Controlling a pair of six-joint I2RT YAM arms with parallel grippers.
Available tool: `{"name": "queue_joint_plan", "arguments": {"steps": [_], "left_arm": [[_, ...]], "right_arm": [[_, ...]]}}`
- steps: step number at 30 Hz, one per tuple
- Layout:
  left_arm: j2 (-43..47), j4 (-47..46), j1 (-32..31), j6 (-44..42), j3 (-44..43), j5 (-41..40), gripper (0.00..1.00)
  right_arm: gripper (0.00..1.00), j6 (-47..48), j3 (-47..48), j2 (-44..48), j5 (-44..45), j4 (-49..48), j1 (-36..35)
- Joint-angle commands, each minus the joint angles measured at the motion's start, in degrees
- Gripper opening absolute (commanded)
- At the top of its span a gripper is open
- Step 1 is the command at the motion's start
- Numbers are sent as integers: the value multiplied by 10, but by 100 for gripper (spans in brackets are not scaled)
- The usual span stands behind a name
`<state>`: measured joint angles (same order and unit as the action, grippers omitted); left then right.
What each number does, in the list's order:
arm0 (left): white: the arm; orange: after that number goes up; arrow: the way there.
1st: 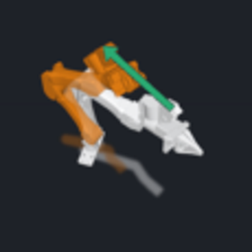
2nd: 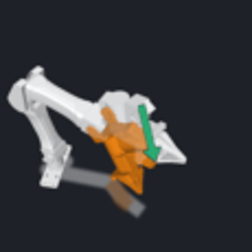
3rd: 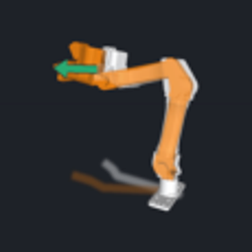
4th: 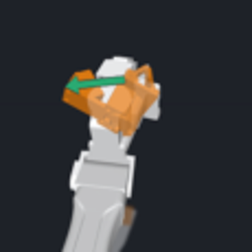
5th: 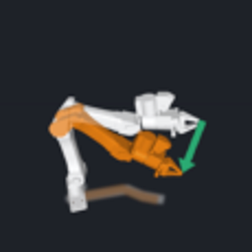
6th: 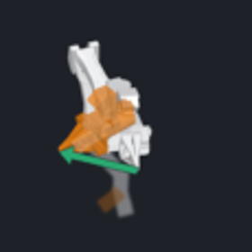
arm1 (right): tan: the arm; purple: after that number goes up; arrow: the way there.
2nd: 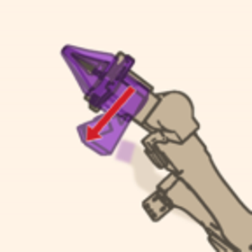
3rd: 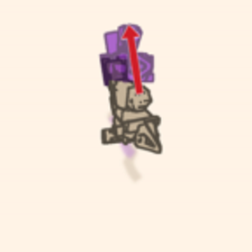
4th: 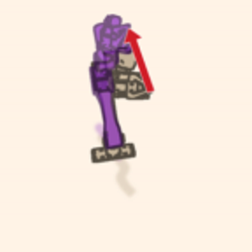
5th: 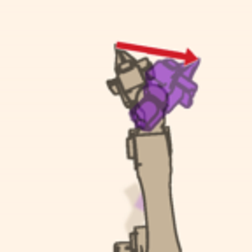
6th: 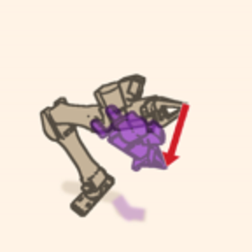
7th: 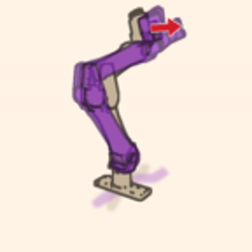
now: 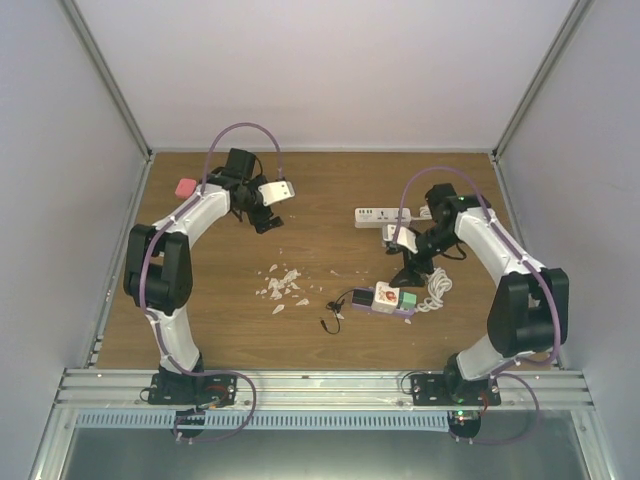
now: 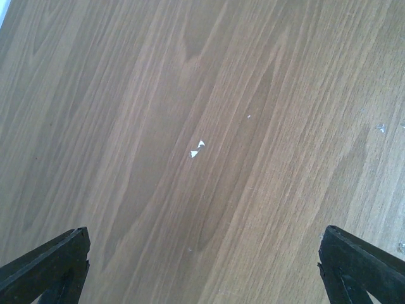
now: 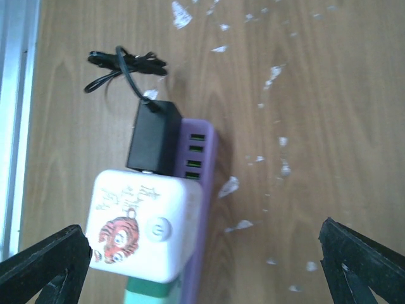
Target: Pull the plug off the socket
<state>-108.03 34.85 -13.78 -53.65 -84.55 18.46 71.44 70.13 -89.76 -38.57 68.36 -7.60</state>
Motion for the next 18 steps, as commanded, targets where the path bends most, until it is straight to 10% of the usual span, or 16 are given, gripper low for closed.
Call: {"name": "queue_joint_plan", "arguments": {"steps": [1, 18], "left_arm": [[34, -33, 1, 4, 16, 2, 99], [74, -62, 2, 19, 70, -8, 99]], "right_arm": [[100, -52, -29, 17, 28, -20, -39], [100, -128, -113, 61, 95, -83, -99]]}}
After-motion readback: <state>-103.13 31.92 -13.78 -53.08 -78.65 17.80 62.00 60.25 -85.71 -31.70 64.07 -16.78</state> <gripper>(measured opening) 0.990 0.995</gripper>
